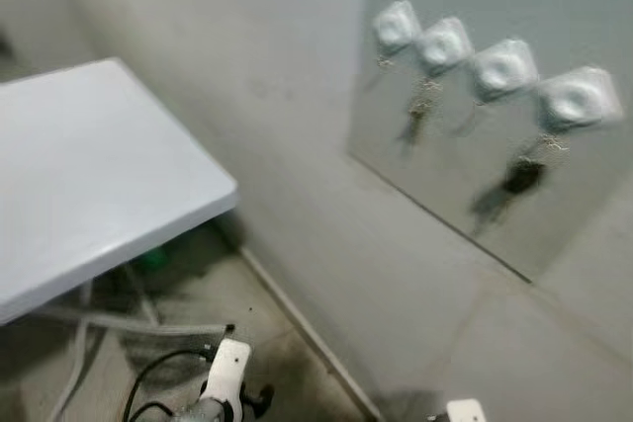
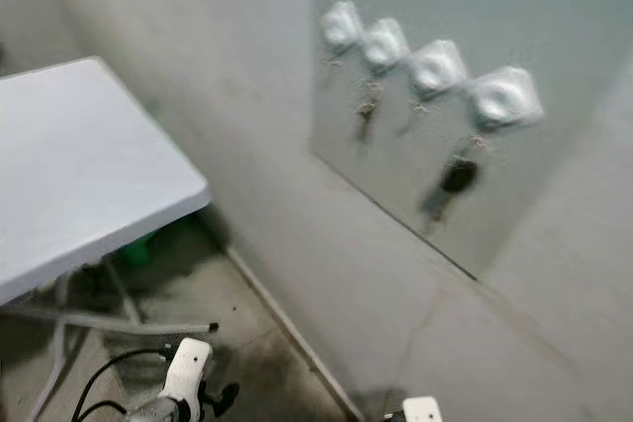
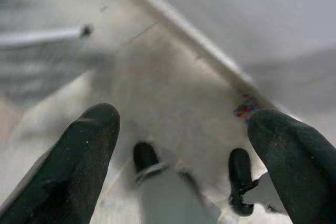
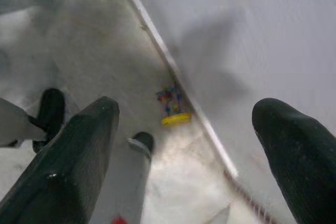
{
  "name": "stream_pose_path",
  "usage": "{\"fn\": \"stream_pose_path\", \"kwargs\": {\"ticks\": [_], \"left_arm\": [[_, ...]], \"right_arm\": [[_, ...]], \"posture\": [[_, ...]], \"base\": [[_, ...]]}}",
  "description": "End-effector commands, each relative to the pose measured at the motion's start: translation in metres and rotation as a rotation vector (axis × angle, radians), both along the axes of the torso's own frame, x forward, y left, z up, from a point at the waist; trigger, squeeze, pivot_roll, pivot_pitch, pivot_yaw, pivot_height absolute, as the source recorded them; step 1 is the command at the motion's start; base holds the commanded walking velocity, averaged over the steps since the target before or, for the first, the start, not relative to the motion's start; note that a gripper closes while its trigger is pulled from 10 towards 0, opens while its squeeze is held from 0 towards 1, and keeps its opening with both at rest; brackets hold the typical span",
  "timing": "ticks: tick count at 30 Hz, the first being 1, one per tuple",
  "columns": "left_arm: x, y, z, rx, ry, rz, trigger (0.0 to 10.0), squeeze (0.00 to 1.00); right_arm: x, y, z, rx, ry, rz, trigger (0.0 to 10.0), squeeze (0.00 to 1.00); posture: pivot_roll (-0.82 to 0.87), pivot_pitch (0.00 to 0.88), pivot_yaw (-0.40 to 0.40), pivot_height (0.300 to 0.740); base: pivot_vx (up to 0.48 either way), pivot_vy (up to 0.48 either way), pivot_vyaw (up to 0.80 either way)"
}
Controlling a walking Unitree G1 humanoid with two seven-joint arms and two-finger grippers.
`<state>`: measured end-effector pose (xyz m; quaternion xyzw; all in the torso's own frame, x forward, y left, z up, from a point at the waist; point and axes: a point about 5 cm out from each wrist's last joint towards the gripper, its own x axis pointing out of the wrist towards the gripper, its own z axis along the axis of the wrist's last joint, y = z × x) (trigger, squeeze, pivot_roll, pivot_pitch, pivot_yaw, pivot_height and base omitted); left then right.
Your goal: Hang keys on a hook
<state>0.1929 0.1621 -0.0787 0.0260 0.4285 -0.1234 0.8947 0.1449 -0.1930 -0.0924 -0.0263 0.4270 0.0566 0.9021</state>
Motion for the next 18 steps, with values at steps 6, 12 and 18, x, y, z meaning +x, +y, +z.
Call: {"fn": "stream_pose_path", "kwargs": {"ticks": [6,12,18], "left_arm": [[0.0024,0.0008,0.0012,0.002,-0.009,0.013,10.0,0.00],[0.0019,0.0010,0.0011,-0.003,-0.009,0.020,10.0,0.00],[0.0030,0.0005,0.0015,-0.005,-0.011,0.024,10.0,0.00]], "right_arm": [[-0.0031,0.0054,-0.0018,0.018,0.006,-0.008,10.0,0.00],[-0.0015,0.0071,-0.0015,0.024,0.002,-0.017,10.0,0.00],[-0.0009,0.0080,-0.0013,0.026,0.000,-0.018,10.0,0.00]], "posture": [[0.02,0.000,-0.028,0.740],[0.02,0.000,-0.025,0.740],[0.02,0.000,-0.024,0.740]], "base": [[0.000,0.000,0.80],[0.000,0.000,0.80],[0.000,0.000,0.80]]}}
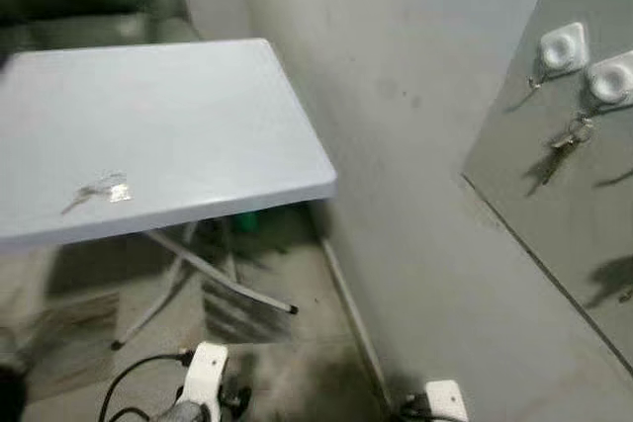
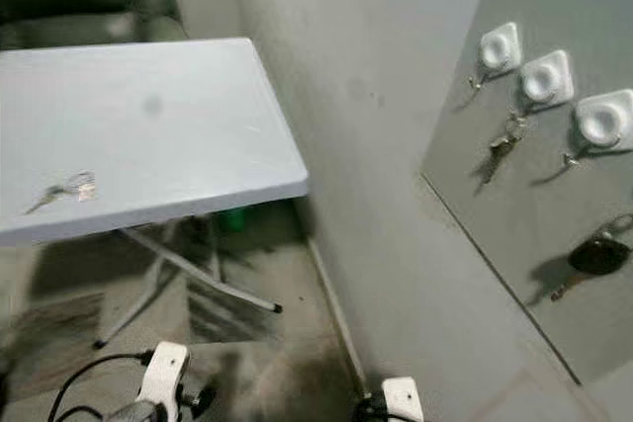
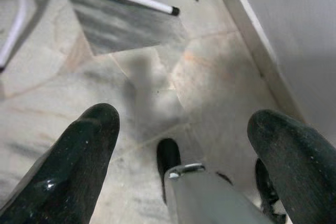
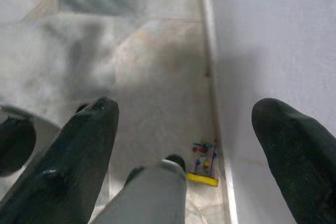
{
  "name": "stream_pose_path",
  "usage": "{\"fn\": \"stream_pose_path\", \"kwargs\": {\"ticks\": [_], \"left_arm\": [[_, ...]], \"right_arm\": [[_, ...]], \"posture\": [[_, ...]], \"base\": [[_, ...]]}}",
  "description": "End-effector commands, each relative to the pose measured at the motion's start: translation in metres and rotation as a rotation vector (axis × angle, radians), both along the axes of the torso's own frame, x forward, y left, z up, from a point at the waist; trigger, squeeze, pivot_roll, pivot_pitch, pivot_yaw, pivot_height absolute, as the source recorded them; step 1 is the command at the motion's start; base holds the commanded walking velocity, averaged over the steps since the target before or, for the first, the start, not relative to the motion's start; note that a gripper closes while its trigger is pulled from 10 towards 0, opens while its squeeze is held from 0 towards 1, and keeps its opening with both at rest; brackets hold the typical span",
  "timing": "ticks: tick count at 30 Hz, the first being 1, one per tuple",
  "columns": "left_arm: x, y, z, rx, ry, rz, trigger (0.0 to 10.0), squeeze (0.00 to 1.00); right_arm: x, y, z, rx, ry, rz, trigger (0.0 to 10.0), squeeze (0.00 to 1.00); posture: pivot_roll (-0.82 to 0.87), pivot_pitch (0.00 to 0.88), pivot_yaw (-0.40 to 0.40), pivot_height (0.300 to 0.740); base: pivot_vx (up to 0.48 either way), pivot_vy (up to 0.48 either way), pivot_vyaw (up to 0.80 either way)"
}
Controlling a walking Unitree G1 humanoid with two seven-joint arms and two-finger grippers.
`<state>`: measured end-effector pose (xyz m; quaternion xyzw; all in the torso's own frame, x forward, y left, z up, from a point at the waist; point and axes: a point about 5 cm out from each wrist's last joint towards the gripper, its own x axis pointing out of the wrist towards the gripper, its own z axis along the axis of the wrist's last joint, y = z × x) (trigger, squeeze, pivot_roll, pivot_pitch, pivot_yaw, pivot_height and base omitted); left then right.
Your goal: Hang keys on a hook
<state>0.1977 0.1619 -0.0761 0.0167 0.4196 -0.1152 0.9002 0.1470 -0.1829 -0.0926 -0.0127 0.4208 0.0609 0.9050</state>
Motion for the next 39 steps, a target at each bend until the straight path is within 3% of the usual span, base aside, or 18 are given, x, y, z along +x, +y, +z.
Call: {"fn": "stream_pose_path", "kwargs": {"ticks": [1,9,19,39], "left_arm": [[-0.0016,0.0006,-0.0010,0.006,0.007,0.001,10.0,0.00],[-0.0005,0.0010,-0.0004,-0.003,0.007,0.014,10.0,0.00],[-0.0001,0.0008,-0.0003,-0.017,0.009,0.027,10.0,0.00],[0.0027,-0.0018,0.0010,-0.021,0.003,0.025,10.0,0.00]], "right_arm": [[-0.0029,-0.0020,-0.0012,-0.003,0.012,-0.014,10.0,0.00],[-0.0018,-0.0022,-0.0008,0.009,0.009,-0.031,10.0,0.00],[0.0001,-0.0024,0.0000,0.030,0.002,-0.063,10.0,0.00],[-0.0071,-0.0063,-0.0022,0.016,0.020,-0.055,10.0,0.00]], "posture": [[0.02,0.000,-0.024,0.740],[0.02,0.000,-0.024,0.740],[0.02,0.000,-0.023,0.740],[0.03,0.000,-0.036,0.740]], "base": [[0.000,0.000,0.80],[0.000,0.000,0.76],[0.000,0.073,0.00],[0.000,0.479,0.00]]}}
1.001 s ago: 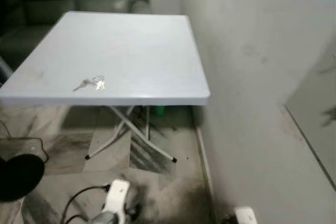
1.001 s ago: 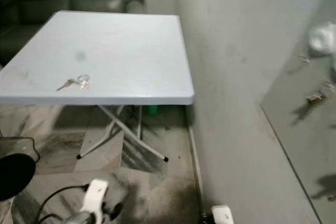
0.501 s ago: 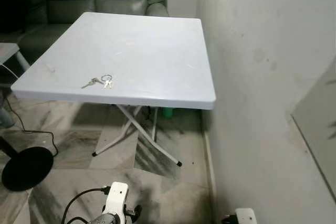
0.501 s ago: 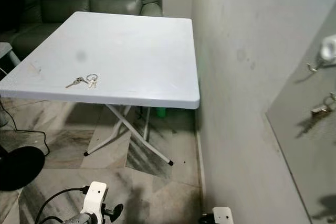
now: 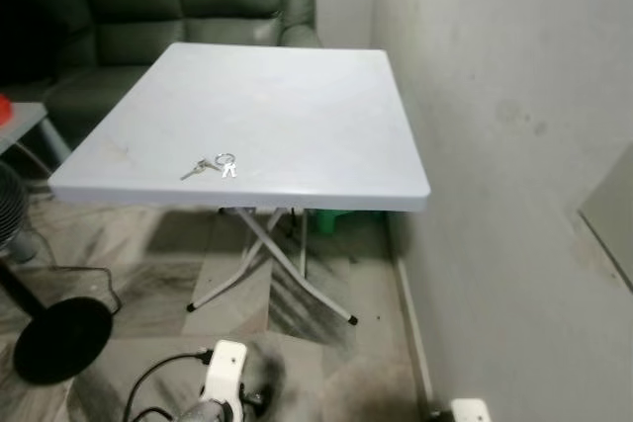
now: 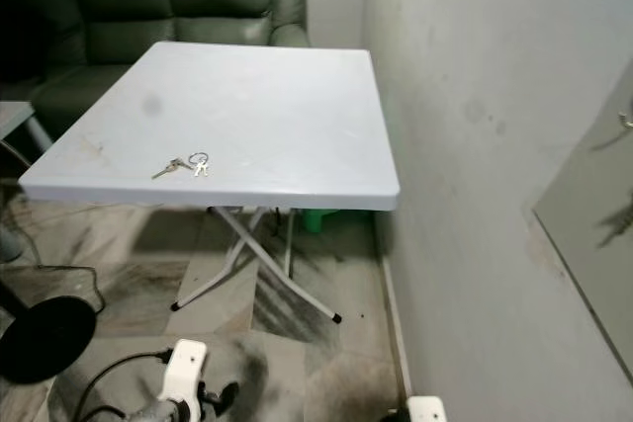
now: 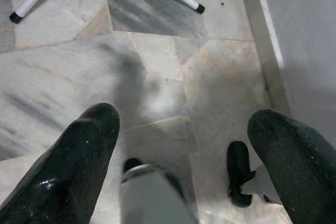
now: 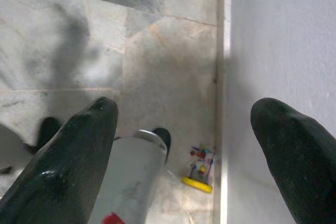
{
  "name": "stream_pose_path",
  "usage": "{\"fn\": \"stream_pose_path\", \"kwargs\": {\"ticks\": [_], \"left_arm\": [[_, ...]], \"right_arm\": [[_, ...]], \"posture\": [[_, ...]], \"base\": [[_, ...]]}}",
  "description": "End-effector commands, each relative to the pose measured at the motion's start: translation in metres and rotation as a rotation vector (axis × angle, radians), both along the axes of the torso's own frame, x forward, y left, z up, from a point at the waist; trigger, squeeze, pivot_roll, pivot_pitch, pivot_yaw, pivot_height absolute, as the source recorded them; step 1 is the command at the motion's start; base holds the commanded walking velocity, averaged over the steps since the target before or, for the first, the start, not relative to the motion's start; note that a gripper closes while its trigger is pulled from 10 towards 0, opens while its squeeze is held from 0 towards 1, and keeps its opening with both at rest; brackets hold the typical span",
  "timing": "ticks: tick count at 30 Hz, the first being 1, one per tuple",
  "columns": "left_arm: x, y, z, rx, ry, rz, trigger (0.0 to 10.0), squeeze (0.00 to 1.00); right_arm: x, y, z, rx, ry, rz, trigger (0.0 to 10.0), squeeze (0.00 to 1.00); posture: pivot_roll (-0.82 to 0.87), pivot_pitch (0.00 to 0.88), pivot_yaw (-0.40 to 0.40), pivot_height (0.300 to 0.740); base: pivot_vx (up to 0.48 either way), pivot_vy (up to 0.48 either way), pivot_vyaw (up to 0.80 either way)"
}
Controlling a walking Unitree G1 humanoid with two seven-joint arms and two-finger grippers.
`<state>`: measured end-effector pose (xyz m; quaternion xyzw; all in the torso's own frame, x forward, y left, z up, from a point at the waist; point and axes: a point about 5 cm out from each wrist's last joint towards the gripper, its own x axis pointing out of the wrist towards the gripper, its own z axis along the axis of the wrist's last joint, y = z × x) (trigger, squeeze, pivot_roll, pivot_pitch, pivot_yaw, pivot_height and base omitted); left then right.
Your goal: Hang keys on a hook
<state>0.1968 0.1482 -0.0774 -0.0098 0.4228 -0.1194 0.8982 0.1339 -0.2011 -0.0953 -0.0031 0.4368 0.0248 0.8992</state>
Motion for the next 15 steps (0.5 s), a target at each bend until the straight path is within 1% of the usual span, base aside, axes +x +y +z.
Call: {"fn": "stream_pose_path", "kwargs": {"ticks": [1,15], "left_arm": [[0.0036,0.0119,0.0023,0.030,-0.010,0.010,10.0,0.00],[0.0028,0.0118,0.0020,0.029,-0.010,0.008,10.0,0.00]], "right_arm": [[0.0057,0.0120,0.0005,0.033,-0.016,0.020,10.0,0.00],[0.0046,0.0121,0.0004,0.035,-0.015,0.041,10.0,0.00]], "posture": [[0.03,0.000,-0.036,0.740],[0.04,0.000,-0.044,0.740]], "base": [[0.000,0.480,0.00],[0.000,0.480,0.00]]}}
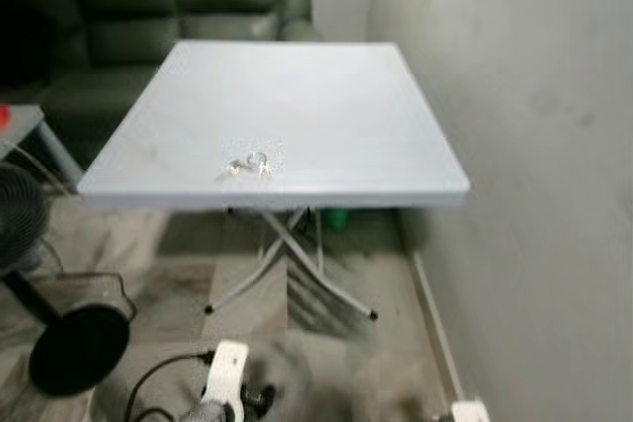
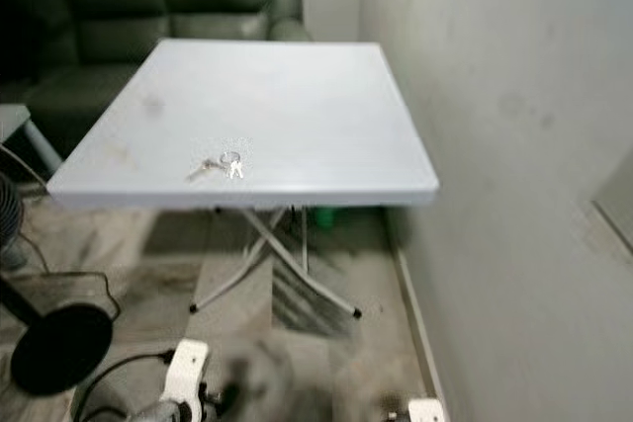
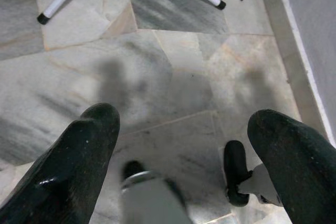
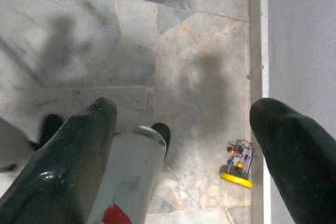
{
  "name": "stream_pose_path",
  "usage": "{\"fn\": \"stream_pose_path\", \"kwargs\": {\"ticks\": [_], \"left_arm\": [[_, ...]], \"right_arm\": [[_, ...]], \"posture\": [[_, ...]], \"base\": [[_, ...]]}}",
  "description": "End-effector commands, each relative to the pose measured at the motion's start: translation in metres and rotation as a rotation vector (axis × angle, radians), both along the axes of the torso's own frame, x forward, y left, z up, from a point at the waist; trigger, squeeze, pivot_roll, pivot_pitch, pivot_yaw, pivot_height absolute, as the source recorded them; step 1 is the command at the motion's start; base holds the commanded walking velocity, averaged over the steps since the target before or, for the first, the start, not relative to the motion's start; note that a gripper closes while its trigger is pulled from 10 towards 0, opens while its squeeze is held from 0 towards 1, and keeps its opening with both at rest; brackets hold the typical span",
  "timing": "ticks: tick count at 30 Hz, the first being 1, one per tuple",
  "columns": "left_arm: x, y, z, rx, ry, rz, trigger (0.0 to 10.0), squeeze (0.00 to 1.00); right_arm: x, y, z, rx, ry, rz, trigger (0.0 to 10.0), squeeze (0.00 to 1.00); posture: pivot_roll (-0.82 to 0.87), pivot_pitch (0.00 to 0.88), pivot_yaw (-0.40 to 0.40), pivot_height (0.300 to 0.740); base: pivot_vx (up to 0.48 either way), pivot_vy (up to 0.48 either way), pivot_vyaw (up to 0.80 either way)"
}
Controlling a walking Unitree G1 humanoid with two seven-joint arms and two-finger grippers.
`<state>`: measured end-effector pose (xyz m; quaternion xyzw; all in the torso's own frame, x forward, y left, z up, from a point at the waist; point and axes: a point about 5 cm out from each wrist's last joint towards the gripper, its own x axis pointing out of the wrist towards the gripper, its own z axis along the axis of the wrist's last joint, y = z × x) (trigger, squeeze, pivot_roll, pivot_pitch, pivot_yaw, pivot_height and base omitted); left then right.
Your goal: Hang keys on a hook
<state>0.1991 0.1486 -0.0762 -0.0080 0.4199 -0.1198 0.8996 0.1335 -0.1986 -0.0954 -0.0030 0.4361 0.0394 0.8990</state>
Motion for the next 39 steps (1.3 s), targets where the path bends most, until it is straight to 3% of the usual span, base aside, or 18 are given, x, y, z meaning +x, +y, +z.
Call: {"fn": "stream_pose_path", "kwargs": {"ticks": [1,18,22,25,27,28,30,33,38,39], "left_arm": [[0.001,0.011,0.001,0.026,-0.004,0.010,10.0,0.00],[0.005,0.007,0.003,0.013,-0.024,0.013,10.0,0.00],[0.008,0.006,0.005,0.013,-0.039,0.010,10.0,0.00],[0.019,0.002,0.012,-0.011,-0.086,0.017,10.0,0.00],[0.037,-0.005,0.025,-0.042,-0.162,0.008,10.0,0.00],[0.037,-0.005,0.025,-0.042,-0.162,0.008,10.0,0.00],[0.058,-0.015,0.041,-0.064,-0.246,-0.018,10.0,0.00],[0.075,-0.022,0.056,-0.103,-0.318,-0.021,10.0,0.00],[0.095,-0.028,0.077,-0.142,-0.421,-0.034,10.0,0.00],[0.104,-0.029,0.088,-0.160,-0.472,-0.034,10.0,0.00]], "right_arm": [[0.005,0.010,0.001,0.022,-0.014,0.015,10.0,0.00],[0.006,0.007,0.001,0.017,-0.020,0.029,10.0,0.00],[0.008,0.007,0.002,0.011,-0.029,0.036,10.0,0.00],[0.016,0.006,0.007,0.001,-0.069,0.039,10.0,0.00],[0.031,0.004,0.014,0.003,-0.141,0.022,10.0,0.00],[0.031,0.004,0.014,0.003,-0.141,0.022,10.0,0.00],[0.050,0.002,0.026,-0.028,-0.234,0.025,10.0,0.00],[0.067,0.002,0.038,-0.007,-0.327,0.018,10.0,0.00],[0.086,-0.002,0.054,-0.016,-0.441,0.007,10.0,0.00],[0.093,-0.004,0.062,-0.022,-0.491,0.002,10.0,0.72]], "posture": [[0.04,0.000,-0.044,0.740],[0.04,0.000,-0.056,0.740],[0.05,0.000,-0.056,0.740],[0.04,0.000,-0.053,0.740],[0.04,0.000,-0.049,0.740],[0.04,0.000,-0.049,0.740],[0.04,0.000,-0.046,0.740],[0.03,0.000,-0.034,0.740],[0.01,0.000,-0.022,0.740],[0.01,0.000,-0.020,0.740]], "base": [[0.000,0.480,0.00],[0.000,0.480,0.00],[0.000,0.000,0.00],[0.000,0.000,0.00],[0.000,0.000,0.00],[0.000,0.000,0.00],[0.000,0.000,0.00],[0.000,0.000,0.00],[0.000,0.000,0.00],[0.000,0.000,0.00]]}}
